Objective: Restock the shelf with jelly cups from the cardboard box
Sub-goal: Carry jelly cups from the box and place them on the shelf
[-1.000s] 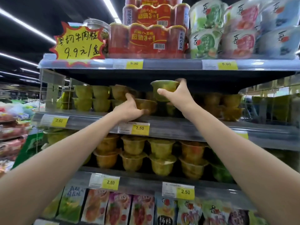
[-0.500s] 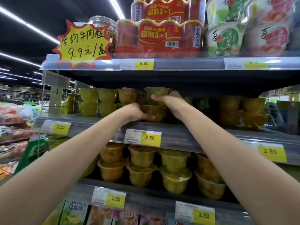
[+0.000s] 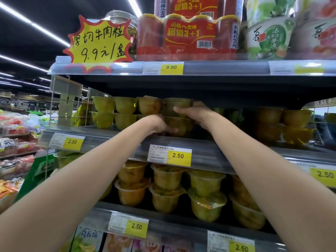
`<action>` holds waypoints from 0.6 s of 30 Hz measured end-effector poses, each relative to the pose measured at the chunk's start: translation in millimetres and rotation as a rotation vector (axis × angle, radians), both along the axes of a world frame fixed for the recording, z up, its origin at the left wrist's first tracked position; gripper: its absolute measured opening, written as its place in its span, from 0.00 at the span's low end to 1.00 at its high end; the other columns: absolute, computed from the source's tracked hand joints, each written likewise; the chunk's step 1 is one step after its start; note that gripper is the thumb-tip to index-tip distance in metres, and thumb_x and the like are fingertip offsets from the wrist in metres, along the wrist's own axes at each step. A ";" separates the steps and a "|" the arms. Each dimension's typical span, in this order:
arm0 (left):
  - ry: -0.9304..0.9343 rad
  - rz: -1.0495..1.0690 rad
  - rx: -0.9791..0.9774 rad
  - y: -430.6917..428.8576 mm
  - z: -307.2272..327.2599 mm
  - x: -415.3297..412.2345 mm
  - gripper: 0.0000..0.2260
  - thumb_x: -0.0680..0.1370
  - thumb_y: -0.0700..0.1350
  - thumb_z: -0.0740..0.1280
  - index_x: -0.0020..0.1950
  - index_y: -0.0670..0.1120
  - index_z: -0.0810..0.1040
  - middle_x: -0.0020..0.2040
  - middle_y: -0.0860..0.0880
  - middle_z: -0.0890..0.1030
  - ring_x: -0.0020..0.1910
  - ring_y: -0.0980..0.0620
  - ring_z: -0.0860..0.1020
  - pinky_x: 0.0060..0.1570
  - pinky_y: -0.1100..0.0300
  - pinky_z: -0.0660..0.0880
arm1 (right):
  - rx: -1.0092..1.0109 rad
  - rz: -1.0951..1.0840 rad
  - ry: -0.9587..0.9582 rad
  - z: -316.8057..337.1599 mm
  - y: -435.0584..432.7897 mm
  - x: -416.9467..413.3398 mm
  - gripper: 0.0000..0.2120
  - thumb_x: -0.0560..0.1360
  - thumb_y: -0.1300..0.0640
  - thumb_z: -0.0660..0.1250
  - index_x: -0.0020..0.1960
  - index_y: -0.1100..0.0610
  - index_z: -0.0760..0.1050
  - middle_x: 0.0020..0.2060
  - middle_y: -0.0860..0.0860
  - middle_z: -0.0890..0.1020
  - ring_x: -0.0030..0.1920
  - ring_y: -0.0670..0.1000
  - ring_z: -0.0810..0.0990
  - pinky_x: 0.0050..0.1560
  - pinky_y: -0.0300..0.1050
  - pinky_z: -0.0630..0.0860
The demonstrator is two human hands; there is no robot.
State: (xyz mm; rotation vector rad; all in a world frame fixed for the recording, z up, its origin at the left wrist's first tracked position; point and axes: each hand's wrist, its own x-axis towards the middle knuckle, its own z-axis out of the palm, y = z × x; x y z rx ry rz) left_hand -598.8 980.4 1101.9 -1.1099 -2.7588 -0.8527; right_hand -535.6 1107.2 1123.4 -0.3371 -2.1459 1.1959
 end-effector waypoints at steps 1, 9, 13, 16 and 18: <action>0.003 0.003 -0.011 1.1 -0.2 -0.9 0.25 0.76 0.59 0.67 0.64 0.42 0.75 0.49 0.47 0.80 0.45 0.49 0.76 0.46 0.59 0.70 | 0.004 -0.003 -0.004 -0.6 -0.6 -0.2 0.35 0.66 0.46 0.77 0.67 0.58 0.72 0.60 0.53 0.79 0.59 0.55 0.79 0.61 0.51 0.76; 0.044 0.018 -0.008 2.3 -2.6 1.9 0.27 0.77 0.58 0.65 0.68 0.40 0.71 0.59 0.43 0.79 0.49 0.50 0.73 0.50 0.59 0.68 | 0.050 -0.024 -0.008 -3.3 -2.2 1.3 0.32 0.67 0.44 0.76 0.67 0.55 0.73 0.60 0.52 0.79 0.59 0.54 0.78 0.61 0.52 0.76; 0.067 0.021 0.012 1.2 -4.8 3.1 0.26 0.77 0.56 0.66 0.67 0.39 0.72 0.61 0.42 0.78 0.54 0.46 0.76 0.53 0.58 0.69 | 0.119 -0.028 -0.022 -5.1 -2.2 6.7 0.26 0.72 0.47 0.72 0.67 0.55 0.73 0.60 0.52 0.79 0.59 0.54 0.78 0.61 0.51 0.75; 0.057 0.023 0.067 0.1 -6.8 1.5 0.24 0.76 0.56 0.67 0.64 0.39 0.74 0.56 0.41 0.80 0.55 0.44 0.78 0.52 0.56 0.71 | 0.177 -0.037 -0.040 -6.9 -4.3 13.4 0.21 0.75 0.47 0.68 0.65 0.55 0.74 0.60 0.53 0.79 0.59 0.54 0.77 0.59 0.48 0.75; 0.056 0.037 0.151 -0.8 -8.4 0.6 0.23 0.76 0.56 0.68 0.62 0.39 0.75 0.52 0.41 0.80 0.52 0.43 0.79 0.51 0.55 0.72 | 0.233 -0.044 -0.056 -7.9 -6.9 19.3 0.18 0.77 0.49 0.66 0.64 0.56 0.74 0.59 0.53 0.79 0.57 0.53 0.77 0.53 0.44 0.73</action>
